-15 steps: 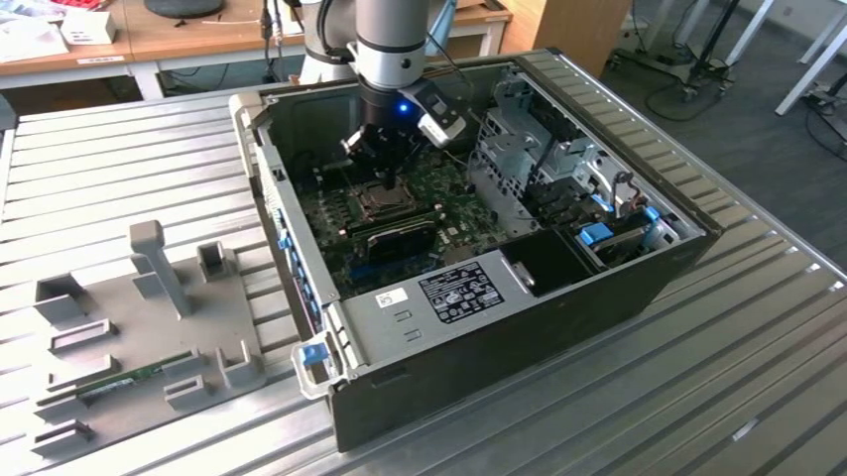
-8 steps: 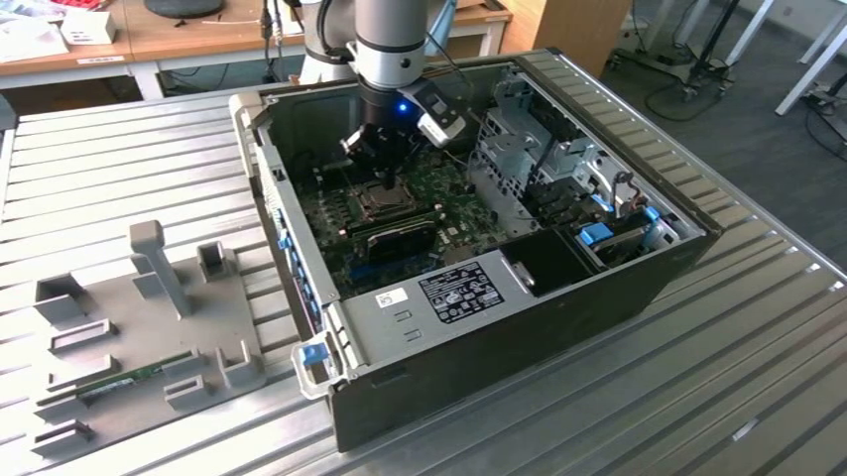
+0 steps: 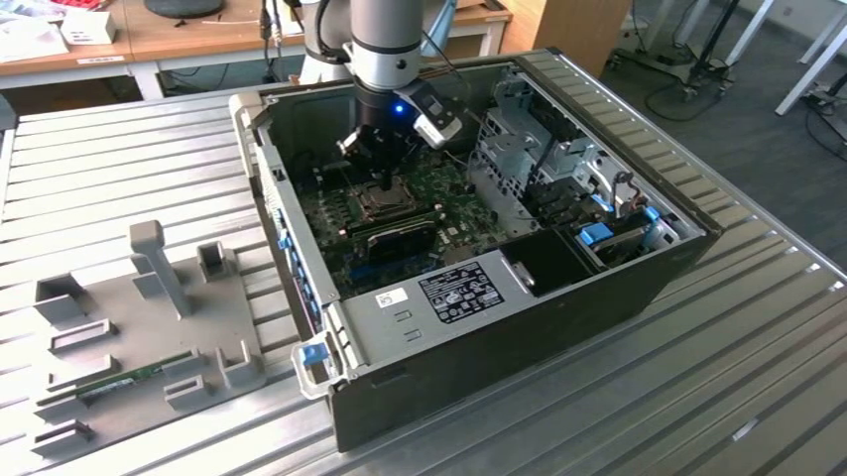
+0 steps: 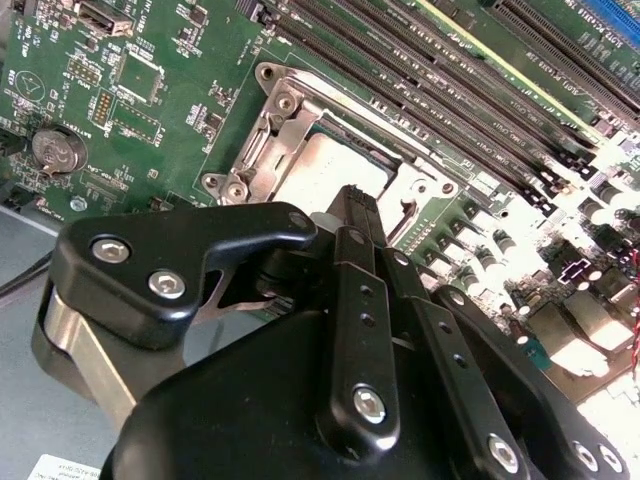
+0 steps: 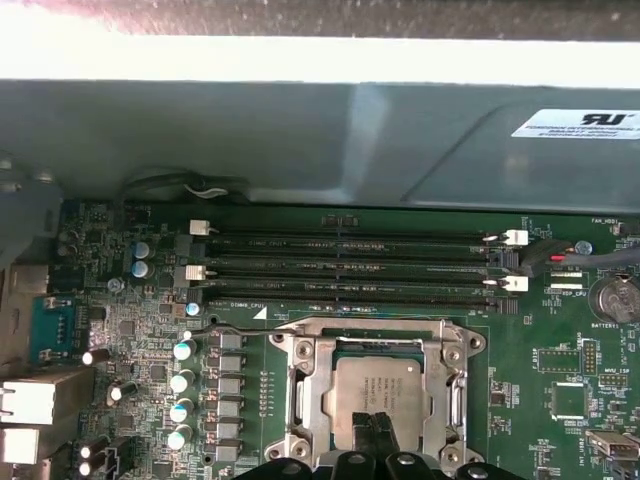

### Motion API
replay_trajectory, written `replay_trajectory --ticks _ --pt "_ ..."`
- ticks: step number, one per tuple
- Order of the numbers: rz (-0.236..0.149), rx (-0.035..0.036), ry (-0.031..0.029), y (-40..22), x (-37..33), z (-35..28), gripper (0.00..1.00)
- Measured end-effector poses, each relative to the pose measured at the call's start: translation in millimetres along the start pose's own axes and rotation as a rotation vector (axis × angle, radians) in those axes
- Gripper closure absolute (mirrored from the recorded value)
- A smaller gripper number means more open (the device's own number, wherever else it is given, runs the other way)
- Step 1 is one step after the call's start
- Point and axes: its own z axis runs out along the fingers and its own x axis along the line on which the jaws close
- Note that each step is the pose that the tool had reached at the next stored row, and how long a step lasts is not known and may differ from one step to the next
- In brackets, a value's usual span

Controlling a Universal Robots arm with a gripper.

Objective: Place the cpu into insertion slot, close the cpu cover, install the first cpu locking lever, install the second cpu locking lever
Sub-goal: 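Install the first cpu locking lever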

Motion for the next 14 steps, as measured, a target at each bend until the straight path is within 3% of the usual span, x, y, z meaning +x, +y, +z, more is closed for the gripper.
replay_trajectory --ticks 10,14 --pt "0.000 0.0000 0.0000 0.4 -0.5 -12.1 0.89" --pt "0.000 -0.0001 -0.0002 0.5 0.0 -12.9 0.89"
